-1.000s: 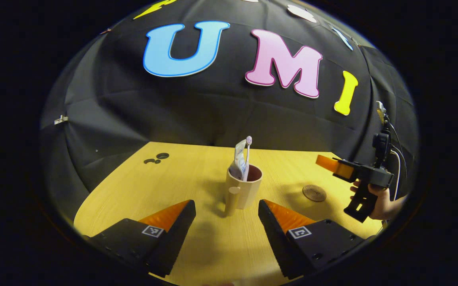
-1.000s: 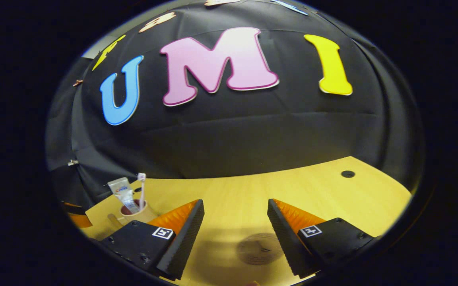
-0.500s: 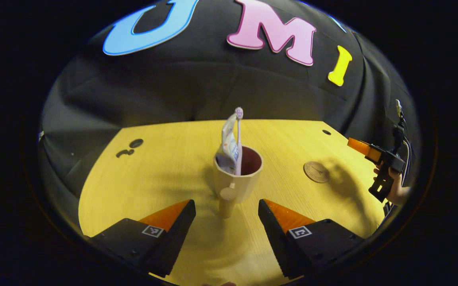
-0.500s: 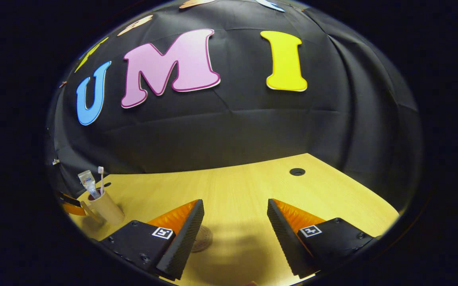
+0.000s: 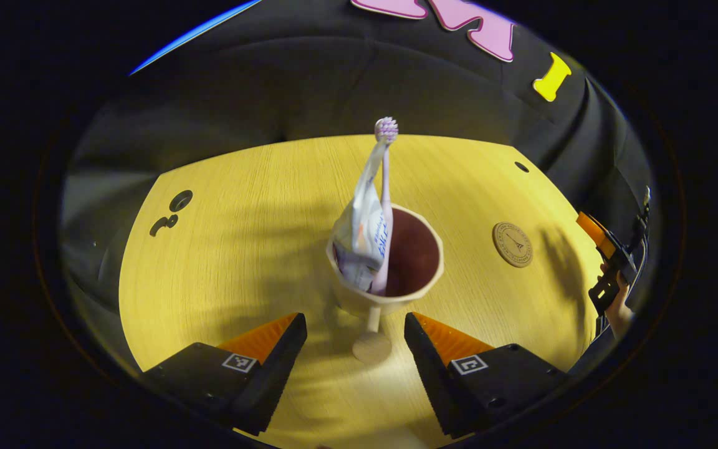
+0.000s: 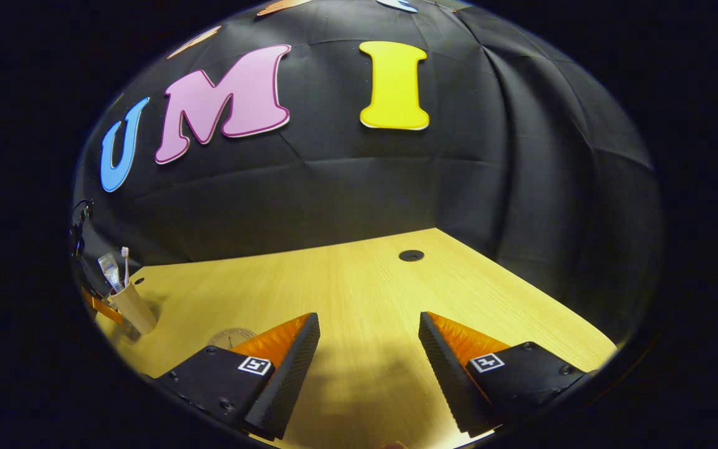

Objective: Put the toothbrush and toothpaste on the desktop into the cup, then pick up the cup and place it on the coaster on the desktop.

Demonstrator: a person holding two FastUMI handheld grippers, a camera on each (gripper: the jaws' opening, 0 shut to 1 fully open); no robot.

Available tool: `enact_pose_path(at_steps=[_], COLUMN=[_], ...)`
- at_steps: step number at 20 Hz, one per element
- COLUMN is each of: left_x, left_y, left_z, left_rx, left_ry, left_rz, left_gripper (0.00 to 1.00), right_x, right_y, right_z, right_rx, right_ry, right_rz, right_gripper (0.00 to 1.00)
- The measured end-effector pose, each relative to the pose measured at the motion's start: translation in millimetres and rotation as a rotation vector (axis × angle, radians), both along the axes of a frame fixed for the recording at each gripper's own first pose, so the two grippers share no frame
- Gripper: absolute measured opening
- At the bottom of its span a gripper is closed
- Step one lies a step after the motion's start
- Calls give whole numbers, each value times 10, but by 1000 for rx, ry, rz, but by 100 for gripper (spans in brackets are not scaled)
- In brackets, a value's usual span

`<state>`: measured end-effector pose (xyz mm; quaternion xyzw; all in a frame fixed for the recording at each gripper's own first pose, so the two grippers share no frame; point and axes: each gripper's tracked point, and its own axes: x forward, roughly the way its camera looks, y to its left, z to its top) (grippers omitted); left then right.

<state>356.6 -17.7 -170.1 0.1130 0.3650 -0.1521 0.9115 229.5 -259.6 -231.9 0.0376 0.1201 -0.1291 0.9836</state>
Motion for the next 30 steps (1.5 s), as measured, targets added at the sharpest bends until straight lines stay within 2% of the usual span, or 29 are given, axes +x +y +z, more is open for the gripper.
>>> enact_pose_path(at_steps=[1, 5, 6, 7, 8, 9, 10, 11, 13, 14, 20, 26, 30], left_x=[23, 25, 30, 42, 46, 33, 24, 13, 1, -11, 23, 88, 3], left_y=[-33, -155, -167, -165, -158, -144, -155, -172, -198, -208, -226, -378, -838], left_z=[-19, -67, -87, -108, -126, -114, -124, -140, -144, -152, -187, -63, 150], left_rx=[9, 94, 117, 133, 145, 157, 166, 166, 143, 132, 106, 72, 21], left_ry=[21, 70, 74, 80, 85, 91, 95, 101, 100, 101, 72, -13, -42], left_rz=[-15, -75, -75, -69, -57, -41, -25, -12, 26, 41, 88, 39, -25], left_gripper=[95, 69, 58, 56, 48, 48, 36, 30, 33, 27, 21, 21, 21], right_x=[-59, -263, -313, -352, -413, -470, -545, -621, -773, -868, -1251, -1429, -1496], right_y=[-79, -361, -430, -498, -561, -594, -626, -648, -544, -473, -132, -139, -125], right_z=[-37, -146, -145, -133, -124, -122, -125, -148, -179, -193, -13, 292, 404], right_rx=[1, -10, -11, -18, -21, -19, -9, 7, 58, 67, 87, 58, 61], right_ry=[15, 68, 73, 78, 86, 93, 106, 130, 164, 181, 234, 213, 194], right_rz=[-12, -49, -59, -72, -82, -89, -98, -118, -128, -123, -78, -87, -89], right_gripper=[98, 98, 98, 98, 98, 98, 98, 98, 98, 98, 98, 98, 98])
